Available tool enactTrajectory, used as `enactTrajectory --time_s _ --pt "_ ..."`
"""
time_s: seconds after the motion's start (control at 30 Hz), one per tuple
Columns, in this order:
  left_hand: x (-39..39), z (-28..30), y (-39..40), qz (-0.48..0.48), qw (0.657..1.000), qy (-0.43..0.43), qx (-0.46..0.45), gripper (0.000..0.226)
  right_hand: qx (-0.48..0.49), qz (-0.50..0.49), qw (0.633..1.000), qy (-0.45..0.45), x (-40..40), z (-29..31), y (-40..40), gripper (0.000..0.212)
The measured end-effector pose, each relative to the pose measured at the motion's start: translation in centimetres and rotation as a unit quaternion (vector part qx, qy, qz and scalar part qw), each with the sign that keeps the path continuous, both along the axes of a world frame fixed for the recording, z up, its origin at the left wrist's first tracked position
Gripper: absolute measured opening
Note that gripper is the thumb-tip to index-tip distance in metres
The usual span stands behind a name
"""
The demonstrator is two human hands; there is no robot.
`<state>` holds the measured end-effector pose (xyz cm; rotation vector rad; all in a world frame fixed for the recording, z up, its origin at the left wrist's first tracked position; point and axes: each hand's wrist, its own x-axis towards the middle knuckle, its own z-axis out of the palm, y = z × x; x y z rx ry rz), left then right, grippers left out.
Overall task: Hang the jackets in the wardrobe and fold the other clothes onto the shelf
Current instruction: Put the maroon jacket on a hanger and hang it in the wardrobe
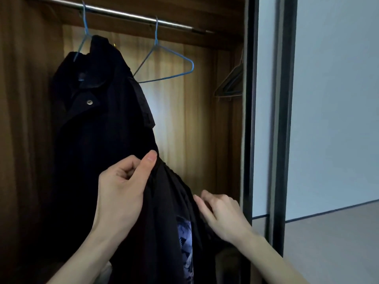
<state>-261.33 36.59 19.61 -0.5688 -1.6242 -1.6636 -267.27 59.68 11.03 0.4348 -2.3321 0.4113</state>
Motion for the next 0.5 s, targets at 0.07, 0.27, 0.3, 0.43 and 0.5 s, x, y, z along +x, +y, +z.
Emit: enactTrajectory --time_s 0.07,0.27,0.3,0.43,0.5 --pt "-0.4 0.1 0.3 0.002 1.000 0.003 -0.007 0.064 -0.005 0.009 1.000 -0.004 -0.2 -0.1 1.0 0.053" --pt "-1.8 0.5 1.6 0.001 1.000 0.000 -0.020 0.064 -0.013 -0.008 1.000 -0.015 -0.4 0.4 3.7 0.053" --pt "-2.1 0.7 1.9 0.003 1.000 0.002 -0.026 0.064 -0.003 -0.013 1.000 -0.010 -0.4 0.5 3.7 0.055" --pt "-3.2 1.3 2.6 0.013 0.999 0.002 -0.042 0.064 0.042 -0.054 0.998 0.009 -0.7 0.7 4.2 0.062" --pt "-3.6 1.5 2.8 0.016 0.999 0.001 -0.045 0.064 0.076 -0.077 0.994 0.011 -0.7 0.4 4.7 0.067"
